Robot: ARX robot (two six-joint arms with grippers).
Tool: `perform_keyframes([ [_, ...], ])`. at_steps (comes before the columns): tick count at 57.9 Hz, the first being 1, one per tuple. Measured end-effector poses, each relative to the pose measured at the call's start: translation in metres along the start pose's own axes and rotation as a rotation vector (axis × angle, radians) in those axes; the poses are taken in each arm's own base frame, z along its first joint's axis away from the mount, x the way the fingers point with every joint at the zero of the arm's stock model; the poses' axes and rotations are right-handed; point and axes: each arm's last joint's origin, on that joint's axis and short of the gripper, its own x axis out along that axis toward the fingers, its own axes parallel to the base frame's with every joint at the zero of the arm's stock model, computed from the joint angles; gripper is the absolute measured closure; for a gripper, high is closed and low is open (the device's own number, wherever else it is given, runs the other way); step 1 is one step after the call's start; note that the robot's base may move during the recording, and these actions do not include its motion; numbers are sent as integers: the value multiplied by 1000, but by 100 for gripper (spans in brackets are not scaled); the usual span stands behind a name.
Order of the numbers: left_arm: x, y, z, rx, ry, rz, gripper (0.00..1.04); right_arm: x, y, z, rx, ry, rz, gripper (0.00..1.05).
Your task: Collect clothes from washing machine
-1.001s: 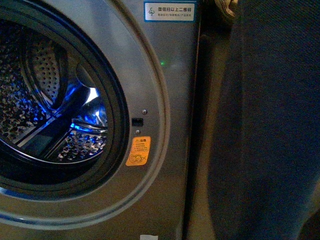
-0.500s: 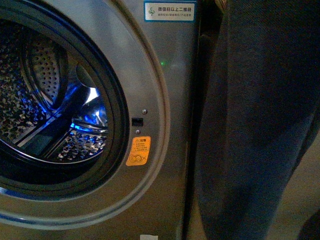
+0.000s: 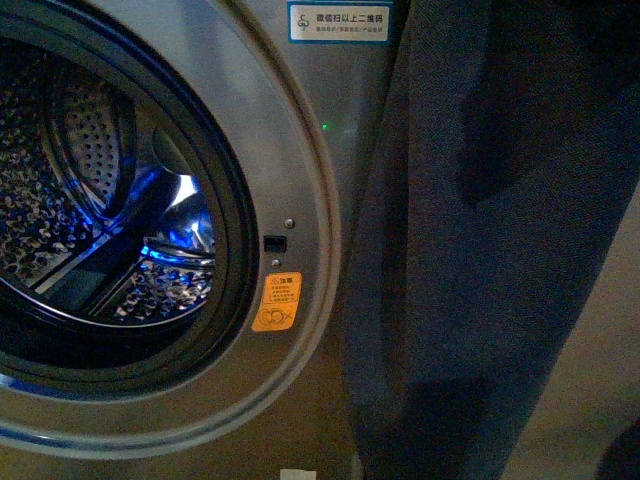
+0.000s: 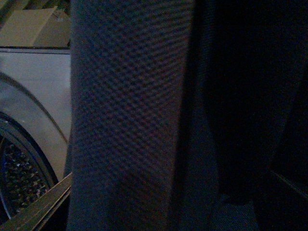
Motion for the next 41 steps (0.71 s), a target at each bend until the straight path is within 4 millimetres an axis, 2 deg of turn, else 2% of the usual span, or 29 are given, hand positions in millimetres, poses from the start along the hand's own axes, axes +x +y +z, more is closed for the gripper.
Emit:
perform_keyframes([
  [7, 0, 0, 0, 0, 0, 0, 95, 8, 6, -3, -31, -9, -13, 9],
  [18, 0, 0, 0, 0, 0, 0, 95, 10, 9, -4, -61, -30, -49, 37],
  [32, 0, 0, 0, -2, -1, 0, 59, 4, -4, 8, -89, -108, -122, 72],
  [41, 0, 0, 0, -2, -1, 0, 36, -2, -15, 22, -115, -152, -159, 95],
])
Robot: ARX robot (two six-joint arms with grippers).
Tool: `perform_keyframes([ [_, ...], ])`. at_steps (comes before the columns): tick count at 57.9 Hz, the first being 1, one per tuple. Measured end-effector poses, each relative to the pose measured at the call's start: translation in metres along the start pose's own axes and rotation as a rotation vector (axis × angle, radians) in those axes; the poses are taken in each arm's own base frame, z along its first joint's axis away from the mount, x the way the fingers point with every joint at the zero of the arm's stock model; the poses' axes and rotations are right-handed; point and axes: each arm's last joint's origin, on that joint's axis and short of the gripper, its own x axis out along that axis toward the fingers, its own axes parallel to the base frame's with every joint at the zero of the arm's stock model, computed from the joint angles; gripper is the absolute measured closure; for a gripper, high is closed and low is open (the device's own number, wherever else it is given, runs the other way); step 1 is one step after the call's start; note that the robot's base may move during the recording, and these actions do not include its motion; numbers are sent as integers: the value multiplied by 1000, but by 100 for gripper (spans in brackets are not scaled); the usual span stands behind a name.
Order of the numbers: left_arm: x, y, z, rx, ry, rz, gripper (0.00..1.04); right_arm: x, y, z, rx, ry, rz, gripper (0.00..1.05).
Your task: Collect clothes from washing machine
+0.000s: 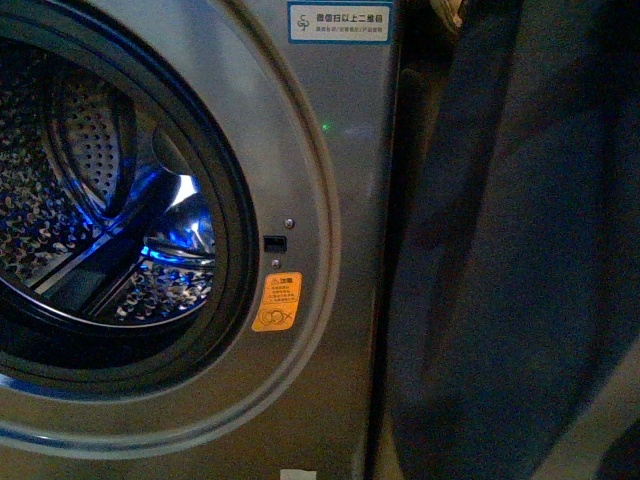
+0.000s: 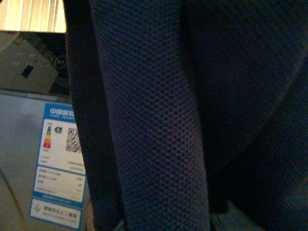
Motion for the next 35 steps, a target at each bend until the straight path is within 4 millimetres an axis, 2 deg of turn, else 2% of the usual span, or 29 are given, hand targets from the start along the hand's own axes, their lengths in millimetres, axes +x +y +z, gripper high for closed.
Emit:
perform_keyframes([
  [4, -1, 0, 1, 1, -3, 0, 25, -1, -7, 7, -13, -12, -12, 101],
  [10, -1, 0, 2, 2, -5, 1, 8, 2, -22, 21, -36, -41, -53, 101],
  [12, -1, 0, 2, 2, -5, 1, 5, 4, -27, 25, -45, -50, -67, 101],
  [28, -1, 0, 2, 3, -7, 1, 7, 18, -70, 62, -125, -117, -138, 101],
  [35, -1, 0, 2, 3, -7, 1, 7, 21, -96, 82, -167, -147, -185, 101],
])
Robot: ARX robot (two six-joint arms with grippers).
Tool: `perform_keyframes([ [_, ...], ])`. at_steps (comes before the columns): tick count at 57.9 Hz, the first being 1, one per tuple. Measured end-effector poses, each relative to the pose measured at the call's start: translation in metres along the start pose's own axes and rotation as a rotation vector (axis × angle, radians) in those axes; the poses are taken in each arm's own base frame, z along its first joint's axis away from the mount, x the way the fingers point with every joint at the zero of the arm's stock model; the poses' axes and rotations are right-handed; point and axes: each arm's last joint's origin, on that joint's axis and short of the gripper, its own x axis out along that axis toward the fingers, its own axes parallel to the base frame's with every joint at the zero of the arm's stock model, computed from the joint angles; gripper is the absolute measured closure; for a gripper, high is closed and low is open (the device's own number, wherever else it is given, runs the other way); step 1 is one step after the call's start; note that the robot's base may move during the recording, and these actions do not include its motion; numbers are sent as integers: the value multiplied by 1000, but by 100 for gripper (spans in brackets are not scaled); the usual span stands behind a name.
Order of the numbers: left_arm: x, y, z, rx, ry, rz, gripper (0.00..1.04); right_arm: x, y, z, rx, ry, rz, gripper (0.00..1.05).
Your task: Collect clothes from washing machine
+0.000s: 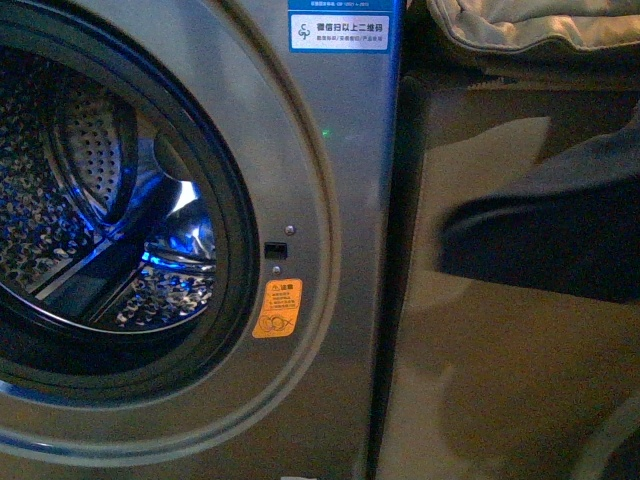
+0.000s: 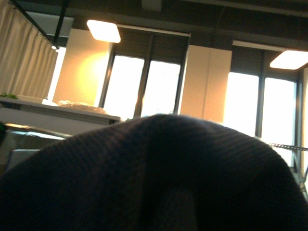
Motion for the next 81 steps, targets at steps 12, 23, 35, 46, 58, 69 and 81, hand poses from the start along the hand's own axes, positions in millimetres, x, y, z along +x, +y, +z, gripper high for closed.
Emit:
perform_keyframes([
  [12, 0, 0, 0, 0, 0, 0, 7, 14, -54, 45, -36, -38, -55, 101],
  [23, 0, 0, 0, 0, 0, 0, 7, 14, -99, 77, -38, 98, -32, 101],
  [35, 0, 0, 0, 0, 0, 0, 7, -5, -155, 53, 55, 446, -55, 101],
  [46, 0, 0, 0, 0, 0, 0, 7, -39, -196, 2, 166, 761, -133, 101],
  [58, 0, 0, 0, 0, 0, 0, 7, -89, -215, -46, 217, 1058, -188, 101],
  [69, 0, 0, 0, 0, 0, 0, 7, -153, -226, -105, 52, 1441, -31, 101],
  [81, 0, 0, 0, 0, -1, 0, 7, -189, -238, -147, -98, 1612, 182, 100],
])
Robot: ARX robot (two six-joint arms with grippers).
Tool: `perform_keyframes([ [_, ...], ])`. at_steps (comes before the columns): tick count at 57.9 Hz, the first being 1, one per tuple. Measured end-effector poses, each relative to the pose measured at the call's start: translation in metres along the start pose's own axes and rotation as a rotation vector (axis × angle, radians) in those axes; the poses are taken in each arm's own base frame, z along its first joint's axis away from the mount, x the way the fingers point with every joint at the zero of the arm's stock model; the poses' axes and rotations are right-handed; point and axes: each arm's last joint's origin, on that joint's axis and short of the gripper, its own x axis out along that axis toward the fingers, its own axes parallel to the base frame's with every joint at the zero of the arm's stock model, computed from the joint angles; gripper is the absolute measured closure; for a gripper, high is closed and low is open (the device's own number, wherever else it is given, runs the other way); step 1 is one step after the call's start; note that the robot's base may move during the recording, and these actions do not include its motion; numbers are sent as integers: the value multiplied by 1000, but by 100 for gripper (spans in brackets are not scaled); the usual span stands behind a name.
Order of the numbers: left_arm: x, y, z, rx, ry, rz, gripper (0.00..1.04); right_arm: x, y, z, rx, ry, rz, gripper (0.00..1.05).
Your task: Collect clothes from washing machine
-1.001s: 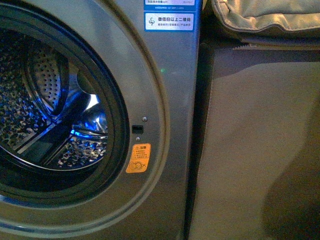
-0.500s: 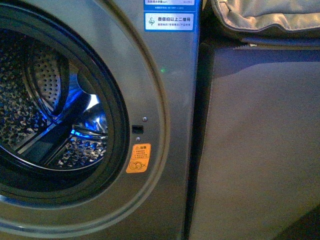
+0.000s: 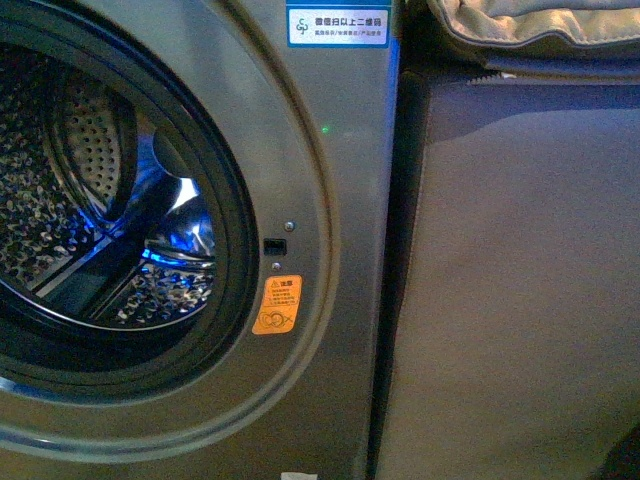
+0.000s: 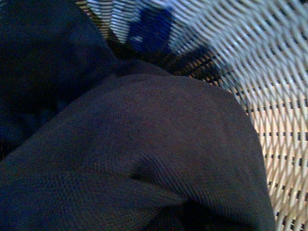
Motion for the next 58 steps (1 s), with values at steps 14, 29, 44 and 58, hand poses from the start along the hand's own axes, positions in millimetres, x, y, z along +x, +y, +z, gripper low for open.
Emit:
perform_keyframes([
  [14, -1, 0, 1, 1, -3, 0, 7, 3, 13, 0, 29, -51, 145, 44],
  [29, -1, 0, 1, 1, -3, 0, 7, -50, 21, 48, 100, -409, 144, 8],
  [44, -1, 0, 1, 0, -3, 1, 7, -109, 64, 110, 88, -799, -45, 7],
  [58, -1, 0, 1, 1, -3, 1, 7, -140, 172, 134, 254, -1199, 1, 7],
])
